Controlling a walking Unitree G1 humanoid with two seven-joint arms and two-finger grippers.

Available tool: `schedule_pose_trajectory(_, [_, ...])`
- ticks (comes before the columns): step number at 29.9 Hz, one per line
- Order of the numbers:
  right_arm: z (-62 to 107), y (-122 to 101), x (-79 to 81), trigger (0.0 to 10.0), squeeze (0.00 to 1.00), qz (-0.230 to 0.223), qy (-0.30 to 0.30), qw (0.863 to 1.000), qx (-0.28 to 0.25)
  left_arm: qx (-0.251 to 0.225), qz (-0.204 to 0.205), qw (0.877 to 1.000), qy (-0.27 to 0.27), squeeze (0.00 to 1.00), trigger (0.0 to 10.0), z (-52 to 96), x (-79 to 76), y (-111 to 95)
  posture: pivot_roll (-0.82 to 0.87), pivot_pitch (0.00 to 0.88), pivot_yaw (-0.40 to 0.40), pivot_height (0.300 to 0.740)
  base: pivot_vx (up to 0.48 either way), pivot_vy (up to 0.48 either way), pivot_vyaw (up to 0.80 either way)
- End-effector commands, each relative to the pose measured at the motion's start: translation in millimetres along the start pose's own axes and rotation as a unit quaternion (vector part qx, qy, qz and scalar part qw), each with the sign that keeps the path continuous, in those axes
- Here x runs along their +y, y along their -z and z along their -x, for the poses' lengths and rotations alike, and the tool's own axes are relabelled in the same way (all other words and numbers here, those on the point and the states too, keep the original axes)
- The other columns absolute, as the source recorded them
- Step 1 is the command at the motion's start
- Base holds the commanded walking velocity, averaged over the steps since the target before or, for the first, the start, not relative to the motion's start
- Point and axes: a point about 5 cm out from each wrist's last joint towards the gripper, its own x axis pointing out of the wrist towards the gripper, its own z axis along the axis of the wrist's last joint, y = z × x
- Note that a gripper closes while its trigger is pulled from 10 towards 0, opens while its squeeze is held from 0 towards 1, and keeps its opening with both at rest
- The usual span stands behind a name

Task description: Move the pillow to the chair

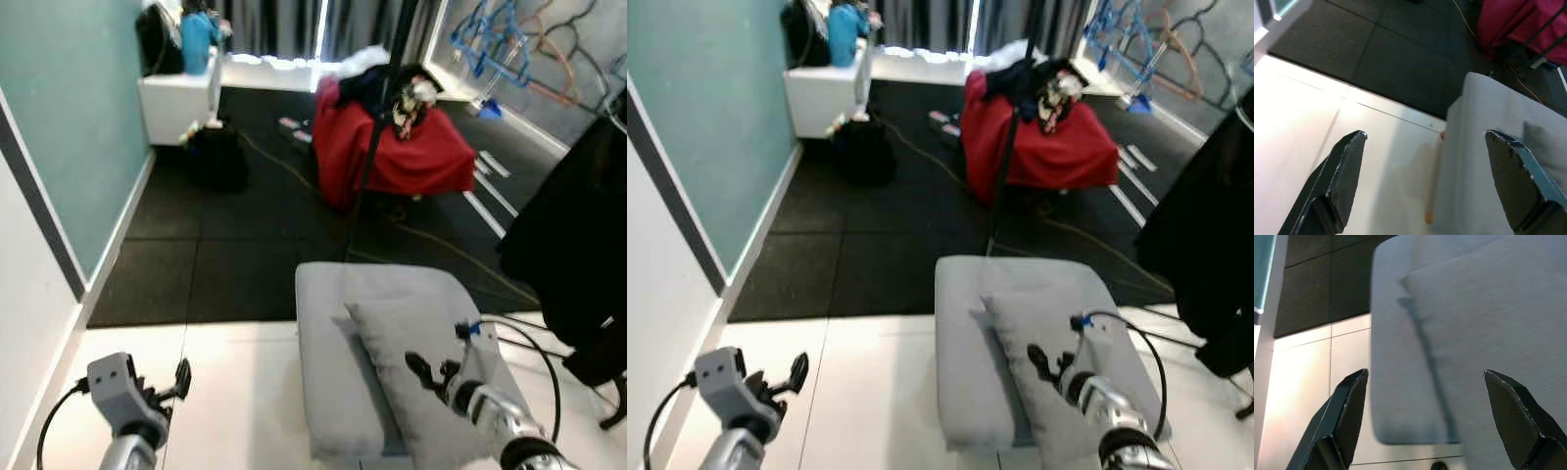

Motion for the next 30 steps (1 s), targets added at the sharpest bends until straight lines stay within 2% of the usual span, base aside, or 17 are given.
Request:
schedule_pose_trajectory(1, [2.2, 0.0, -4.5, 10.0, 0.00, 0.006, 0.007, 1.000, -0.002, 0.008, -0.001, 1.000, 0.008, 0.00, 10.0, 0.9, -6.0, 4.9, -0.11, 0.000, -0.088, 0.740, 0.000, -0.480, 0.00])
schedule_pose_trajectory(28, [3.1, -1.1, -5.9, 10.0, 0.00, 0.009, 0.002, 1.000, -0.001, 0.003, 0.005, 1.000, 0.011, 0.00, 10.0, 3.0, -11.3, 4.4, -0.12, 0.000, -0.089, 0.740, 0.000, -0.477, 0.00])
schedule_pose_trajectory(30, [3.2, -1.2, -6.1, 10.0, 0.00, 0.008, 0.002, 1.000, 0.000, 0.002, 0.012, 1.000, 0.009, 0.00, 10.0, 2.9, -10.4, 4.0, -0.12, 0.000, -0.091, 0.740, 0.000, 0.000, 0.00])
